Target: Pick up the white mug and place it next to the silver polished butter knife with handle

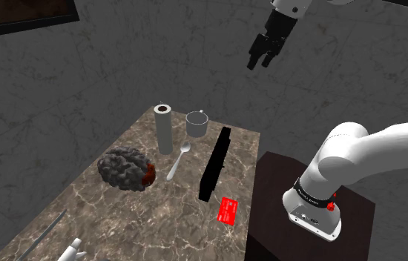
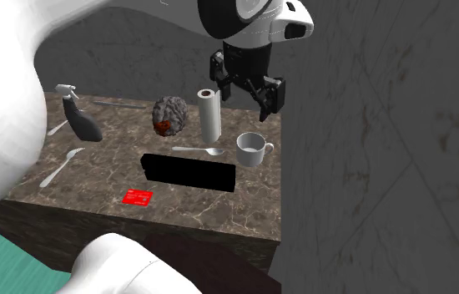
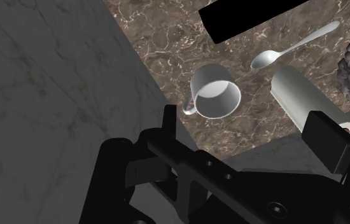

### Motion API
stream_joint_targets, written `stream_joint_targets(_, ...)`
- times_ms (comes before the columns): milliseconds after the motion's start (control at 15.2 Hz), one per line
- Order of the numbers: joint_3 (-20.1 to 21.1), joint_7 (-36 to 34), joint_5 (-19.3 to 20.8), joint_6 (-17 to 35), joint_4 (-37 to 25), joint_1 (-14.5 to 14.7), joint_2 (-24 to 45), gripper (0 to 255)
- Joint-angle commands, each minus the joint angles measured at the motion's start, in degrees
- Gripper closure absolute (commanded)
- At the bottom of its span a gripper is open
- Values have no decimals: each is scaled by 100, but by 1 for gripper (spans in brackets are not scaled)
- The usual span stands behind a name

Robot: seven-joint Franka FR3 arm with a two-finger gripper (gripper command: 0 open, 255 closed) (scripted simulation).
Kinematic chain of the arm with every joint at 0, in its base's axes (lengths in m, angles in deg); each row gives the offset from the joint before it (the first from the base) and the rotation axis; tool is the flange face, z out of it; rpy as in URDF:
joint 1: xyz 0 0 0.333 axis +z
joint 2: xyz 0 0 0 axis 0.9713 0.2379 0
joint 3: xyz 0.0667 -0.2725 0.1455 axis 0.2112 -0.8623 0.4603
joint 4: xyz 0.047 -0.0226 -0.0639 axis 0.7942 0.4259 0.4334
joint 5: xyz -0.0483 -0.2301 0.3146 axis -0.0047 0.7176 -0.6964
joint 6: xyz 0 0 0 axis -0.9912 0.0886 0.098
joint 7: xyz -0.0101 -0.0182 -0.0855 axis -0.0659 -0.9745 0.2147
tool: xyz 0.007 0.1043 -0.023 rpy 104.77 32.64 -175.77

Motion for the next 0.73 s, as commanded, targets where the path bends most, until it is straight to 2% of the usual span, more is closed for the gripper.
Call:
stream_joint_targets(0, 0, 0, 0, 0, 0, 0, 0, 0)
stream_joint_targets(660, 645, -451, 16, 1464, 296, 115, 1490, 0)
